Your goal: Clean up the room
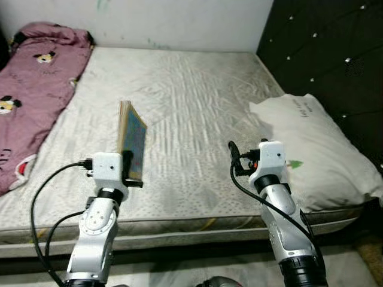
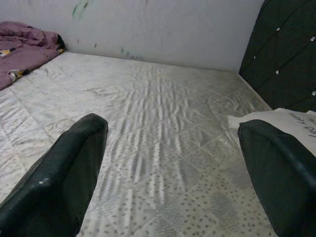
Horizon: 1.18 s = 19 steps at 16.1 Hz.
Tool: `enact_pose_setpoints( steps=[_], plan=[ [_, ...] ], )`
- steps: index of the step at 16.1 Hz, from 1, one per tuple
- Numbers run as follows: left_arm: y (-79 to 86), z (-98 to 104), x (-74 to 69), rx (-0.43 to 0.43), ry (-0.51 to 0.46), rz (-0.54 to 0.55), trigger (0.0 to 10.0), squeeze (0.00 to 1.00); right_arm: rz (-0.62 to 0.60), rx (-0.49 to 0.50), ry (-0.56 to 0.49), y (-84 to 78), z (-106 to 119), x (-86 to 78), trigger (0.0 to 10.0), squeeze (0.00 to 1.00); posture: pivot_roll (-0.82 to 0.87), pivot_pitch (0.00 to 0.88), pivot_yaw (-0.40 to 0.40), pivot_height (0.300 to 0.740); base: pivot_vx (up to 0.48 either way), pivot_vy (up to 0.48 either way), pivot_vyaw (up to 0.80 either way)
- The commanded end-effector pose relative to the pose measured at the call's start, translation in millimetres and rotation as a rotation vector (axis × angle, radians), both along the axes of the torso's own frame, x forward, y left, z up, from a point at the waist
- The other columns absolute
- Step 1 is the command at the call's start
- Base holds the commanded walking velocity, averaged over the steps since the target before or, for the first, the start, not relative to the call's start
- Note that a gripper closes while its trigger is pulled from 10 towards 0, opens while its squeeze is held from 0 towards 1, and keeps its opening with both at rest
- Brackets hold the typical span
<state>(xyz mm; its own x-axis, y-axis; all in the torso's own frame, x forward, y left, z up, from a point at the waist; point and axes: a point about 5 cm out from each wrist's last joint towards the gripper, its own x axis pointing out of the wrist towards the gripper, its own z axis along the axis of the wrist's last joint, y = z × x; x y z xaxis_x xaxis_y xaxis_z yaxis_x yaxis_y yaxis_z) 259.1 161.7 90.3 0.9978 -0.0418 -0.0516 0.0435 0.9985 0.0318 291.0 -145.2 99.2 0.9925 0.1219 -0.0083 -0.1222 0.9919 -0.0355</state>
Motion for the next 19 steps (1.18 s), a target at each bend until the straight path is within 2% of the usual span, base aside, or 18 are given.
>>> enact_pose_setpoints(
  steps=[1,12,19],
  plan=[
    [-5.3,8.6,4.1,-0.006,-0.042,-0.02,10.0,0.0,-0.013,-0.007,0.004,-4.0,0.8,2.1,10.0,0.0,0.03,0.0,-0.043,0.74,0.0,-0.386,0.0],
    [-6.7,8.6,2.7,-0.006,-0.049,-0.02,10.0,0.0,-0.01,-0.005,0.011,-4.0,-1.2,0.2,10.0,0.0,0.03,0.0,-0.044,0.74,0.0,-0.372,0.0],
    [-8.2,13.0,2.6,-0.038,-0.086,-0.037,10.0,0.0,-0.009,-0.006,0.012,-3.7,-1.6,0.0,10.0,0.0,0.03,0.0,-0.043,0.74,0.0,0.0,0.0]
  ],
)
